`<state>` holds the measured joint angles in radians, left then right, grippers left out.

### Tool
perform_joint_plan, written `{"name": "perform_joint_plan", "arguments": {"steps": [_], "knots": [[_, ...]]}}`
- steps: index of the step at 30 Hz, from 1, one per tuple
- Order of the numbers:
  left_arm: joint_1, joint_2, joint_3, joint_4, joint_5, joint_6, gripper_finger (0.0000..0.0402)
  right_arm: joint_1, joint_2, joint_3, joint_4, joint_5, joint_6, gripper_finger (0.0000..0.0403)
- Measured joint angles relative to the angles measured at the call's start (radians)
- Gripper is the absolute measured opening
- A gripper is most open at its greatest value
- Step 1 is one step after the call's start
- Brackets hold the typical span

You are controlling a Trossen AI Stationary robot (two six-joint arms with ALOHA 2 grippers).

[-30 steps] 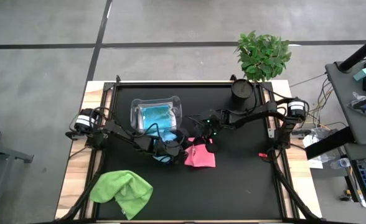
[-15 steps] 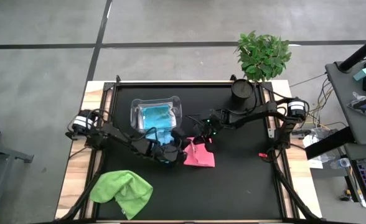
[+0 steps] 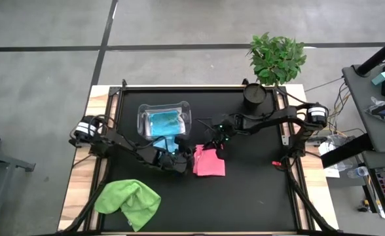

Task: Fold microfiber towels
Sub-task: Fold the pink microfiber cloth

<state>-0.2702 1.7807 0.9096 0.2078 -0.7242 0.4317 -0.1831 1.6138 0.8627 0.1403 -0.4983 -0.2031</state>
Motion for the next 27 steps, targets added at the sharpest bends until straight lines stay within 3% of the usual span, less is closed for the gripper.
{"name": "perform_joint_plan", "arguments": {"steps": [6, 11, 17, 27], "knots": [[-0.012, -0.033, 0.0, -0.102, 0.002, -0.143, 0.0038, 0.004, -0.024, 0.0, -0.003, 0.054, 0.047, 0.0009], [-0.019, -0.048, -0.001, -0.177, 0.067, -0.311, 0.0038, 0.025, -0.024, -0.001, 0.004, 0.11, 0.073, 0.0009], [-0.021, -0.037, -0.005, -0.181, 0.195, -0.349, 0.0038, 0.035, -0.024, 0.027, -0.001, 0.14, 0.088, 0.0009], [-0.02, -0.016, -0.011, -0.165, 0.245, -0.408, 0.0038, 0.047, -0.022, 0.034, -0.003, 0.189, 0.118, 0.0009]]}}
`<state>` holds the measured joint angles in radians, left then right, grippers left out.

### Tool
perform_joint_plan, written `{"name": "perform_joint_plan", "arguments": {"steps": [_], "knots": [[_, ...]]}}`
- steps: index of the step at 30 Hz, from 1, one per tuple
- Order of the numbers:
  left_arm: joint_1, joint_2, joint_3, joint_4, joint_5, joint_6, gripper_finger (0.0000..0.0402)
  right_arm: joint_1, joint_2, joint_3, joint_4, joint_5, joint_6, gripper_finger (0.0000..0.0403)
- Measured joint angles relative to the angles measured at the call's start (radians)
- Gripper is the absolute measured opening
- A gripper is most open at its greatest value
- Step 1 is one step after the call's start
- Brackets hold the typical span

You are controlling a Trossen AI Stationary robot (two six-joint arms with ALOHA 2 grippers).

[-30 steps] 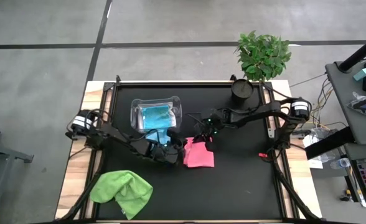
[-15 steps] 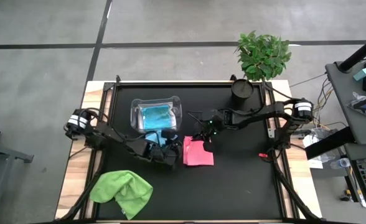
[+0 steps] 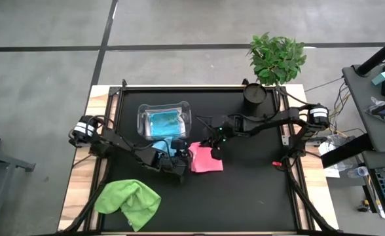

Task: Fold microfiber towels
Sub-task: Fold the pink microfiber cloth

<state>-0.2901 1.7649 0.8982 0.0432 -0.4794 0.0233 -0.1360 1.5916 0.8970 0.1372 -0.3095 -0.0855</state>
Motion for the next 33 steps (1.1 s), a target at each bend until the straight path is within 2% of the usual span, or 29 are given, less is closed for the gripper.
{"name": "perform_joint_plan", "arguments": {"steps": [5, 18, 22, 33], "knots": [[0.0, 0.0, -0.011, 0.0, 0.006, -0.02, 0.0038, 0.011, 0.0, 0.0, -0.004, 0.107, 0.015, 0.0009], [0.003, 0.031, -0.023, 0.041, 0.055, -0.045, 0.0038, 0.025, 0.045, 0.0, 0.098, 0.116, 0.026, 0.0009], [0.004, 0.045, -0.024, 0.053, 0.056, -0.045, 0.0038, 0.027, 0.069, -0.001, 0.113, 0.178, 0.049, 0.0009], [0.01, 0.049, -0.023, 0.072, 0.057, -0.044, 0.0038, 0.036, 0.128, 0.0, 0.146, 0.232, 0.083, 0.0009]]}}
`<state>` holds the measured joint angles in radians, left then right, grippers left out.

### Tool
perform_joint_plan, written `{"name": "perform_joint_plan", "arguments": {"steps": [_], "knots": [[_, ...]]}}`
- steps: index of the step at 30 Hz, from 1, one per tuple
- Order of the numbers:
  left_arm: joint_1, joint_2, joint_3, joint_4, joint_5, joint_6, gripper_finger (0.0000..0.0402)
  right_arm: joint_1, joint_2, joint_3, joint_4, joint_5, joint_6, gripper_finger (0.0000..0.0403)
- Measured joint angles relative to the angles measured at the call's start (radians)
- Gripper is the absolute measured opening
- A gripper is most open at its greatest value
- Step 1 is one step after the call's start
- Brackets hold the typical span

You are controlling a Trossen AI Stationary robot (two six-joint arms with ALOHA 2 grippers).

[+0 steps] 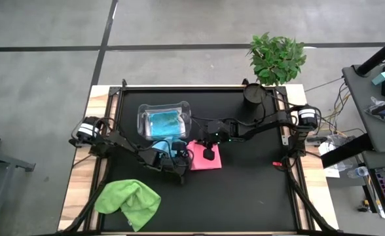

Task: Fold microfiber towels
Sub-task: Fold the pink microfiber cloth

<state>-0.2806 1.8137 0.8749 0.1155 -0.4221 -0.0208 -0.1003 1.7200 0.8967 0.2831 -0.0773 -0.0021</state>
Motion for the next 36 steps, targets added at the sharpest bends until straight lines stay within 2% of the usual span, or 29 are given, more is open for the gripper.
{"name": "perform_joint_plan", "arguments": {"steps": [7, 18, 24, 31, 36], "knots": [[0.0, 0.0, 0.0, 0.001, 0.0, 0.001, 0.0038, 0.004, 0.007, 0.0, 0.022, -0.061, 0.027, 0.0027], [0.0, 0.0, 0.0, 0.001, 0.0, 0.001, 0.0038, 0.002, -0.024, 0.0, 0.008, -0.061, 0.036, 0.0143], [0.0, 0.0, 0.0, 0.001, 0.0, 0.001, 0.0038, -0.004, -0.082, 0.0, -0.062, -0.052, 0.036, 0.0182], [0.0, -0.012, 0.002, 0.0, 0.0, 0.001, 0.0038, 0.004, -0.128, 0.0, -0.104, -0.055, 0.033, 0.019], [0.0, -0.045, 0.005, -0.043, 0.0, 0.0, 0.0038, 0.066, -0.153, 0.0, -0.169, -0.062, 0.05, 0.0164]]}}
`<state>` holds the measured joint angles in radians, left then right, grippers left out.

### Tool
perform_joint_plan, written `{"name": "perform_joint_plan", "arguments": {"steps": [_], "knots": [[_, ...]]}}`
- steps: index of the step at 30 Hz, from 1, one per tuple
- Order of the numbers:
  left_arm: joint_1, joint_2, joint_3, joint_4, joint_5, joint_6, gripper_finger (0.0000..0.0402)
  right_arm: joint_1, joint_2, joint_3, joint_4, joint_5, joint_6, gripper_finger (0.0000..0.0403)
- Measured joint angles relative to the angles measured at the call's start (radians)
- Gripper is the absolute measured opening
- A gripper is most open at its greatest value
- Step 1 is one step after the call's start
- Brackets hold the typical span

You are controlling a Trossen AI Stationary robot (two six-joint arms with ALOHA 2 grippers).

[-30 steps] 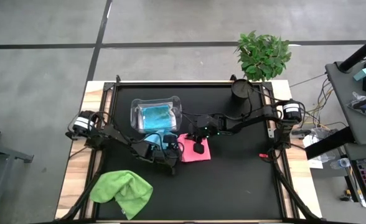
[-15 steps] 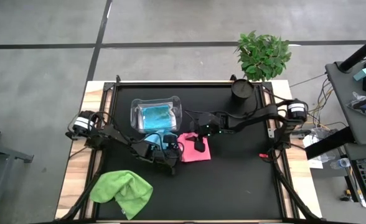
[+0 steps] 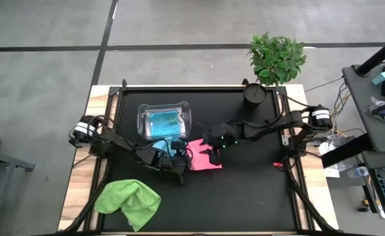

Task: Fold microfiber towels
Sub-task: Fold the pink microfiber cloth

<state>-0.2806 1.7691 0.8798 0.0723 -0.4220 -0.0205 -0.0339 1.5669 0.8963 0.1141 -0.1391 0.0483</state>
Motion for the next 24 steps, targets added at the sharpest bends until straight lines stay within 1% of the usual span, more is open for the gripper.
{"name": "perform_joint_plan", "arguments": {"steps": [2, 6, 8, 11, 13, 17, 20, 22, 24], "knots": [[0.0, -0.008, 0.004, -0.03, -0.001, -0.003, 0.0038, 0.035, 0.0, -0.004, -0.03, 0.0, 0.012, 0.0145], [-0.001, -0.036, 0.006, -0.073, 0.0, -0.048, 0.0038, 0.094, 0.0, -0.023, -0.033, 0.009, 0.041, 0.0096], [-0.003, -0.055, 0.005, -0.096, 0.017, -0.053, 0.0038, 0.114, 0.0, -0.035, -0.035, 0.013, 0.066, 0.007], [-0.005, -0.081, 0.007, -0.094, 0.05, -0.052, 0.0038, 0.138, 0.0, -0.047, -0.032, 0.073, 0.089, 0.0035], [-0.006, -0.088, 0.009, -0.058, 0.052, -0.047, 0.0038, 0.151, 0.002, -0.049, -0.027, 0.11, 0.091, 0.0016], [-0.006, -0.071, 0.005, 0.034, 0.064, -0.008, 0.0038, 0.168, 0.029, -0.05, 0.02, 0.142, 0.11, 0.0009], [-0.006, -0.048, 0.004, 0.106, 0.081, 0.007, 0.0038, 0.173, 0.067, -0.05, 0.098, 0.146, 0.121, 0.0009], [-0.006, -0.025, 0.004, 0.15, 0.097, 0.009, 0.0038, 0.174, 0.096, -0.05, 0.147, 0.169, 0.134, 0.0009], [-0.006, 0.0, 0.002, 0.164, 0.117, 0.008, 0.0038, 0.176, 0.112, -0.05, 0.183, 0.179, 0.136, 0.0009]]}}
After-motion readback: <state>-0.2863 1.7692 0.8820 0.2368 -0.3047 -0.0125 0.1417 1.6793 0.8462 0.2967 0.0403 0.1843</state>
